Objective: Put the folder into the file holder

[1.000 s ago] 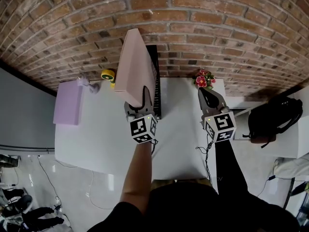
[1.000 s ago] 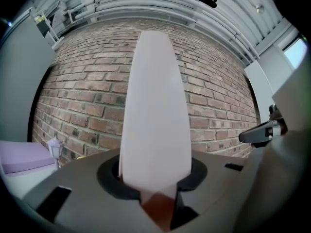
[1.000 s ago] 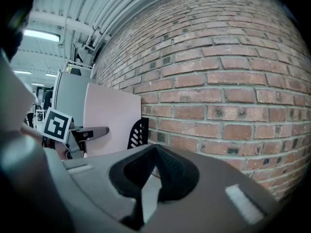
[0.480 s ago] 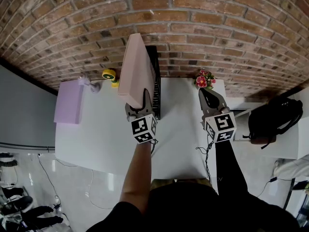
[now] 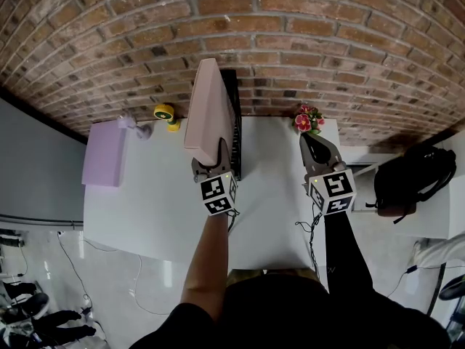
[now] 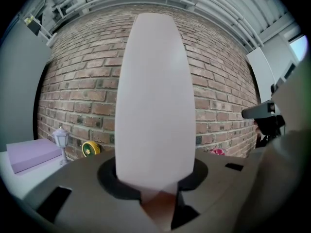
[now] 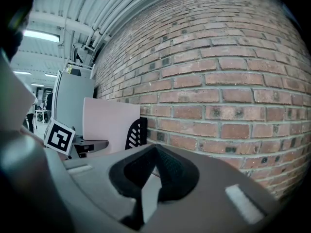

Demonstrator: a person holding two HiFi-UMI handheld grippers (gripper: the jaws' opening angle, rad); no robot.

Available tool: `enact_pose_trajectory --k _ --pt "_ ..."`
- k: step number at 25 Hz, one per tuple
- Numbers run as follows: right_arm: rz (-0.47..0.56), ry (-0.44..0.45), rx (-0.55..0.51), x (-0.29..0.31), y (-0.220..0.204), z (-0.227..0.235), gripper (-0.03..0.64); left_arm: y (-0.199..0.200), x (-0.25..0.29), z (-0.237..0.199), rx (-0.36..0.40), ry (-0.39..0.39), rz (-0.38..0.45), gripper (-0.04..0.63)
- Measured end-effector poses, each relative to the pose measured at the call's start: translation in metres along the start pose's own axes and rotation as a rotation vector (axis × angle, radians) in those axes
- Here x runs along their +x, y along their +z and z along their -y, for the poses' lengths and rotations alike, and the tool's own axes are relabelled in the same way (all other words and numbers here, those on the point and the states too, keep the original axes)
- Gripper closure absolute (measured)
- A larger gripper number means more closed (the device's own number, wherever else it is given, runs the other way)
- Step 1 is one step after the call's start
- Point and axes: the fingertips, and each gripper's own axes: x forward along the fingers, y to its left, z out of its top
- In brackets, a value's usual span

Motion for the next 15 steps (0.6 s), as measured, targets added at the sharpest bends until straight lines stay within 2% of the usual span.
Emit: enact_pose_trajectory --k 15 --pt "-0.005 -0.001 0.002 0.003 -0.002 0.001 0.615 -0.034 0.005 0.001 0.048 0.009 -0.071 0.443"
